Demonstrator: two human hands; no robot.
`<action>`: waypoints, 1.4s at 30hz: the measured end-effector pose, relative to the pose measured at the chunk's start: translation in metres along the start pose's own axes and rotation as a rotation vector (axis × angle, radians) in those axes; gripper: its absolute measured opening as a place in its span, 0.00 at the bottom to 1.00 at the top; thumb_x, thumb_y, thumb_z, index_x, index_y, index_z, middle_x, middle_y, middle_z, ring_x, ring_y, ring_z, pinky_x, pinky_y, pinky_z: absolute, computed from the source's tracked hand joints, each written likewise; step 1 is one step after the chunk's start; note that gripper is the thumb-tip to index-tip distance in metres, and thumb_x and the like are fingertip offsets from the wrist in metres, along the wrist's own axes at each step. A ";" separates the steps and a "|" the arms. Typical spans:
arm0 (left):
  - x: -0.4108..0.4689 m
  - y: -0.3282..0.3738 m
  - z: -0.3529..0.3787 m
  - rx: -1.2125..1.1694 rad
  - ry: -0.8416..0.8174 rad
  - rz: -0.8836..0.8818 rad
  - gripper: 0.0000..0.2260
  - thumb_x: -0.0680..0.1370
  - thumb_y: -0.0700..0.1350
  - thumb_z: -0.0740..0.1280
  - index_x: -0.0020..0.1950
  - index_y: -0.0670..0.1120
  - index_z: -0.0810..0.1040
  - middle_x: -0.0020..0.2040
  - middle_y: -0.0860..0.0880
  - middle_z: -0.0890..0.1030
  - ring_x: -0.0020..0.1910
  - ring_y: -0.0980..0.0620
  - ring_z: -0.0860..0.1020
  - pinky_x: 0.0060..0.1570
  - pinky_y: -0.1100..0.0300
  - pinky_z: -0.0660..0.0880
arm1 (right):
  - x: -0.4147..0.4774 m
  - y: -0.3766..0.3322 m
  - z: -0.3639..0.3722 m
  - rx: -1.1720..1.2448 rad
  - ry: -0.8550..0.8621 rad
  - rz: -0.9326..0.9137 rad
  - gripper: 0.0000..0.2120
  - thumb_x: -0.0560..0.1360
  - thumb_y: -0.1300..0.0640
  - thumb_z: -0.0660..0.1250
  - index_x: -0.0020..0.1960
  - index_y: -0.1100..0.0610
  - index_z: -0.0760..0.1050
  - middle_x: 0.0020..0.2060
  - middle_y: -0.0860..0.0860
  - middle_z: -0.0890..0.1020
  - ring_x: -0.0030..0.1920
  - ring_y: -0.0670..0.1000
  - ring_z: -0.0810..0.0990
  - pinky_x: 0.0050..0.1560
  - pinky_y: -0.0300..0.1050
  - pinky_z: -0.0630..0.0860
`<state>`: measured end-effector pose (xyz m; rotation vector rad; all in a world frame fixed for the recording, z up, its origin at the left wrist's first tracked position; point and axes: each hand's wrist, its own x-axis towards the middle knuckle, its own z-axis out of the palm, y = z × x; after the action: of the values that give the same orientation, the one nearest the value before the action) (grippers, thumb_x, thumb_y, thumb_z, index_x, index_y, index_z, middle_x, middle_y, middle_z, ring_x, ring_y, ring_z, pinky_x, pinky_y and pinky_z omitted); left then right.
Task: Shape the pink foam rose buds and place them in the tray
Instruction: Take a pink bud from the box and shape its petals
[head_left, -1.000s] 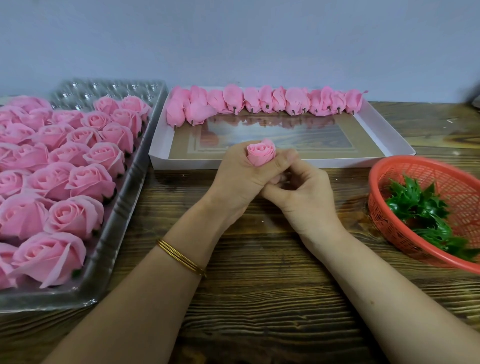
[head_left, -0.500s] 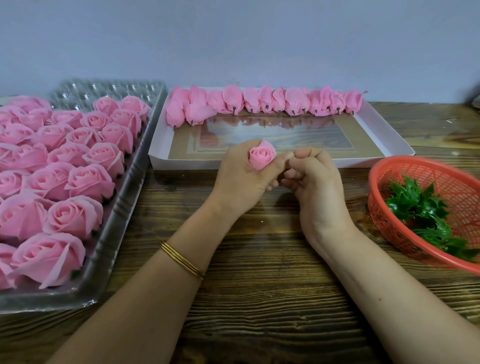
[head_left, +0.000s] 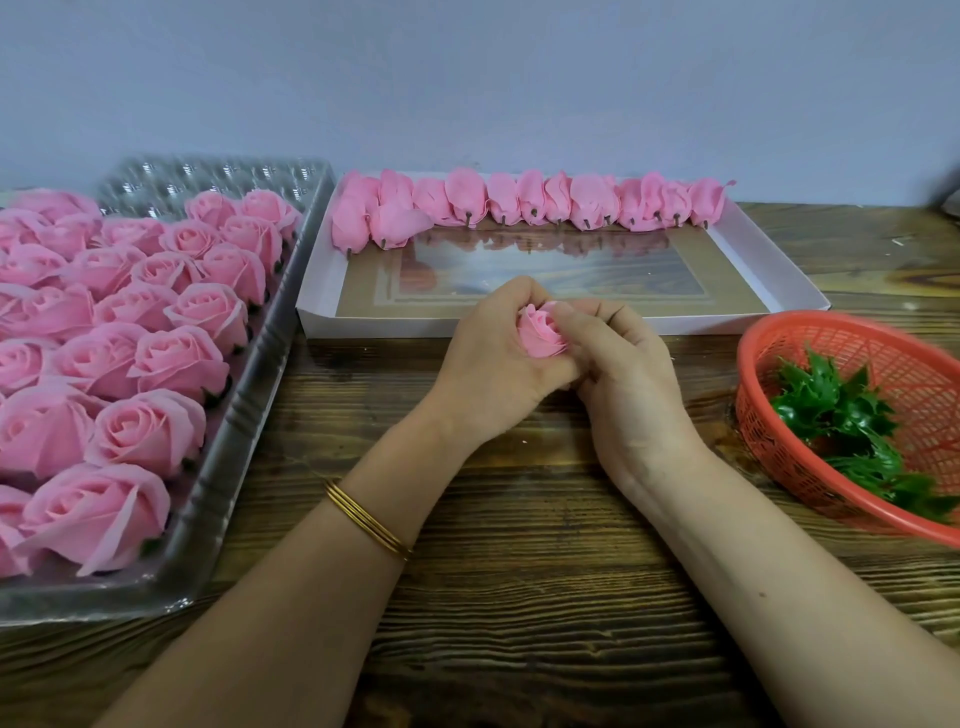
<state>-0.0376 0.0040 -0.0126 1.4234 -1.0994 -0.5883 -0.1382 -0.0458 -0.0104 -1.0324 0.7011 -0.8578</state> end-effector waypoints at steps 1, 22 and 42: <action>0.000 0.000 0.000 0.003 0.002 -0.005 0.16 0.68 0.37 0.77 0.38 0.48 0.69 0.33 0.53 0.76 0.32 0.56 0.73 0.34 0.61 0.72 | 0.000 0.000 -0.001 0.003 -0.001 0.001 0.13 0.72 0.61 0.72 0.54 0.62 0.75 0.48 0.61 0.79 0.50 0.55 0.80 0.56 0.52 0.76; 0.001 -0.003 0.001 -0.037 0.048 -0.065 0.18 0.70 0.42 0.76 0.42 0.50 0.66 0.26 0.52 0.78 0.23 0.54 0.75 0.26 0.62 0.72 | -0.001 -0.005 0.001 0.063 0.013 -0.013 0.08 0.78 0.60 0.59 0.44 0.62 0.74 0.31 0.53 0.77 0.28 0.49 0.75 0.30 0.40 0.73; 0.004 -0.003 -0.002 -0.094 0.078 -0.092 0.14 0.75 0.42 0.73 0.43 0.48 0.66 0.26 0.52 0.78 0.22 0.57 0.72 0.24 0.66 0.69 | -0.004 -0.038 -0.004 -0.543 0.119 -0.473 0.12 0.73 0.71 0.64 0.44 0.53 0.74 0.38 0.51 0.77 0.40 0.50 0.76 0.45 0.44 0.75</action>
<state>-0.0334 0.0013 -0.0138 1.4093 -0.9367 -0.6361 -0.1536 -0.0541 0.0235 -1.6880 0.8278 -1.1751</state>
